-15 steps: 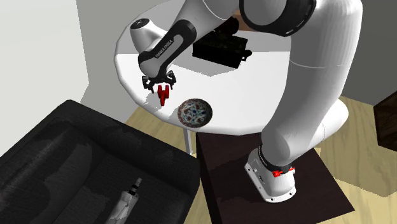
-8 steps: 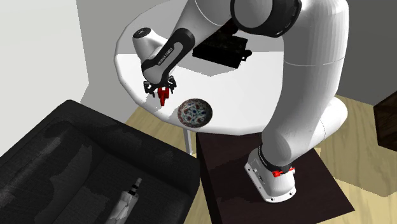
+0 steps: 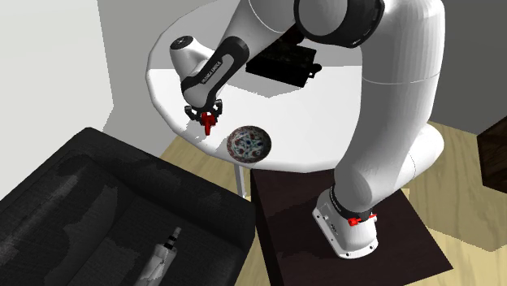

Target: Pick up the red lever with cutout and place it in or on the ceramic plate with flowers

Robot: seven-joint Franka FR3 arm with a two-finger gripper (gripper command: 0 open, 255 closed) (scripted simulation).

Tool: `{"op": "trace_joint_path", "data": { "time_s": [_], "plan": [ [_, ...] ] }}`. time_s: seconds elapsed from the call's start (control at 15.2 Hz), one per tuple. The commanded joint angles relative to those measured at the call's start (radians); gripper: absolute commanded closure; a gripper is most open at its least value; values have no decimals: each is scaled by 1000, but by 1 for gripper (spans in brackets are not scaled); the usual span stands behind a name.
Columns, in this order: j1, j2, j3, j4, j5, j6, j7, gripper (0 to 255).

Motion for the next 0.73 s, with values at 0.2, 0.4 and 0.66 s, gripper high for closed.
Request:
{"op": "trace_joint_path", "data": {
  "time_s": [0.2,0.4,0.66],
  "plan": [
    [0,0,0,0,0,0,0,255],
    [0,0,0,0,0,0,0,255],
    [-11,-32,14,-1,21,-28,-14,255]
  ]
}}
